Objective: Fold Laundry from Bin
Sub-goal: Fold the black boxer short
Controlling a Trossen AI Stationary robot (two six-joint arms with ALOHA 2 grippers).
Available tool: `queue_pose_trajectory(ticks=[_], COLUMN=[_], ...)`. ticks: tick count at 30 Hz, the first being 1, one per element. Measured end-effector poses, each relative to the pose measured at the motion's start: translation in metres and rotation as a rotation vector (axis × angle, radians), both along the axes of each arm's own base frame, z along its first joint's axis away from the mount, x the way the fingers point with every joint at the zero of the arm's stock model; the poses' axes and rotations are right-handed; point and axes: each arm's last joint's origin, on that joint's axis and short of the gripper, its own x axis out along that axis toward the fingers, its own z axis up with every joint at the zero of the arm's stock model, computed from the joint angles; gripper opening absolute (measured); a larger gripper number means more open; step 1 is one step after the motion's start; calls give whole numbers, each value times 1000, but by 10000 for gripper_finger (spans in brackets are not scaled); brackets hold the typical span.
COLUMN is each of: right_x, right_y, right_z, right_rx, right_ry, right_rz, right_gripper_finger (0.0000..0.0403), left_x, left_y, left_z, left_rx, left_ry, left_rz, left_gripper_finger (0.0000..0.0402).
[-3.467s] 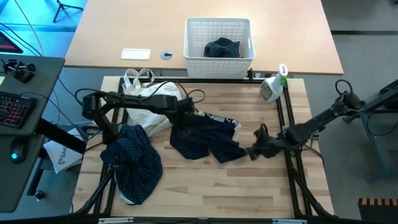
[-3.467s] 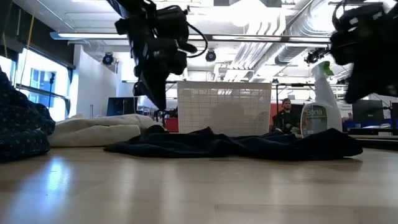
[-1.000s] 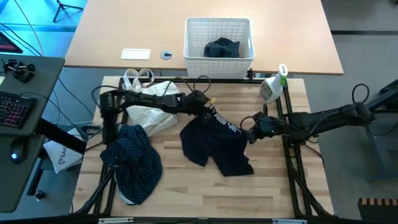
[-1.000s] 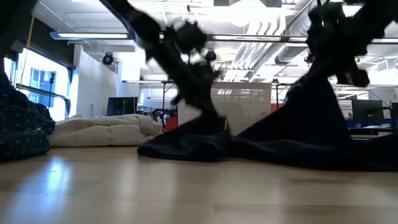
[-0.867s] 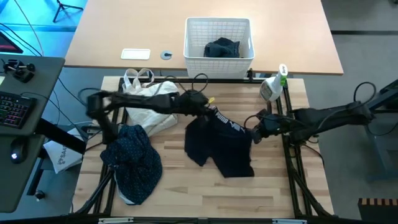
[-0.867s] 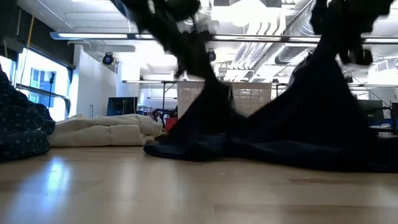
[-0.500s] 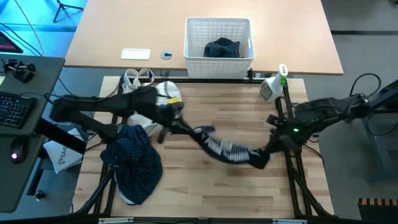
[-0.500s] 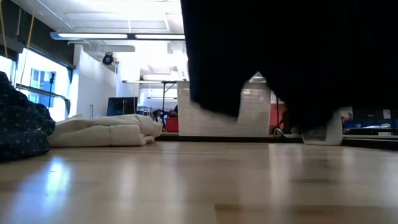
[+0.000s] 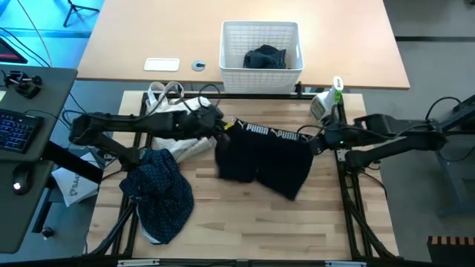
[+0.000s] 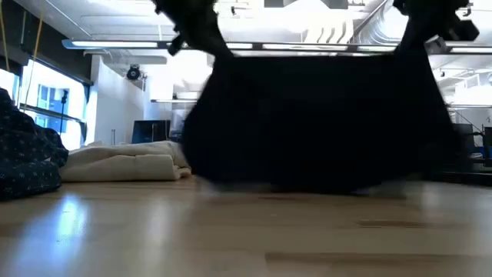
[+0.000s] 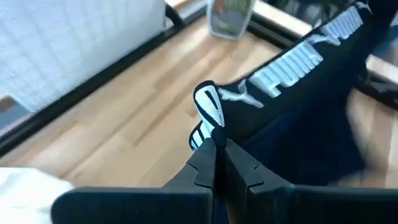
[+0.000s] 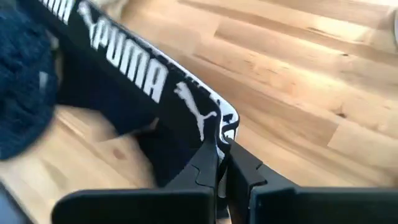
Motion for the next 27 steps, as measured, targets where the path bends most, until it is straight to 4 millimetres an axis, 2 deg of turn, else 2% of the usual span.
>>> queue_pose_trajectory(ticks=[3, 7, 11, 14, 16, 18, 20, 22, 27], right_x=[4, 9, 15, 23, 25, 26, 27, 29, 32], right_y=[2, 12, 31, 47, 50, 45, 39, 33, 25], right_z=[-11, -8, 11, 32, 44, 45, 36, 20, -39], right_rx=[17, 115, 334, 475, 445, 374, 310, 266, 204], right_ry=[9, -43, -184, -383, -497, -513, -457, -355, -97], right_rz=[39, 188, 419, 581, 607, 517, 395, 300, 95], right_gripper_finger=[4, 4, 4, 4, 4, 4, 4, 4, 4], left_x=[6, 8, -3, -12, -17, -19, -18, -11, 17], left_y=[-3, -25, -46, -55, -54, -46, -34, -23, 0], left_z=[-6, 3, 28, 52, 65, 69, 64, 51, 6], left_rx=[-44, -72, -167, -240, -237, -206, -173, -143, -6], left_ry=[5, -45, -156, -243, -290, -301, -258, -176, 61], left_rz=[-77, -276, -465, -513, -487, -422, -355, -285, -182], left_gripper_finger=[0, 0, 0, 0, 0, 0, 0, 0, 0])
